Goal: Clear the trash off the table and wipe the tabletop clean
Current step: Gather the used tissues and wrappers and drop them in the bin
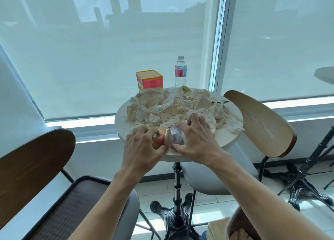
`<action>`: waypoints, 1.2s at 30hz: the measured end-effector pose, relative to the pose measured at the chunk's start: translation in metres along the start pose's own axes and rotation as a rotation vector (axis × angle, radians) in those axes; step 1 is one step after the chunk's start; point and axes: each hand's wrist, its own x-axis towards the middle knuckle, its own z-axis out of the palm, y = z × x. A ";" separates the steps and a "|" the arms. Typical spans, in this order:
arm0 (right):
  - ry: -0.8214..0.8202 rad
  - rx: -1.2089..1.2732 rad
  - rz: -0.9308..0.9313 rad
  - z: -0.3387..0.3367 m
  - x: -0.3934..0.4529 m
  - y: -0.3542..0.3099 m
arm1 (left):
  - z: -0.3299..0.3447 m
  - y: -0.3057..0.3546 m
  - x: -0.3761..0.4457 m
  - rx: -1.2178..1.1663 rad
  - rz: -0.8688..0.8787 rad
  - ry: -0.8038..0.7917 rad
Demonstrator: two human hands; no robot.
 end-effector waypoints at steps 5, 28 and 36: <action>0.027 -0.034 0.012 0.006 0.007 -0.002 | 0.007 -0.006 -0.001 0.037 0.117 0.092; 0.137 -0.030 -0.169 0.016 0.015 0.012 | -0.057 0.034 0.007 -0.452 -0.055 0.455; 0.277 0.587 -0.011 -0.014 0.006 0.018 | -0.050 0.048 -0.007 -0.594 -0.062 0.423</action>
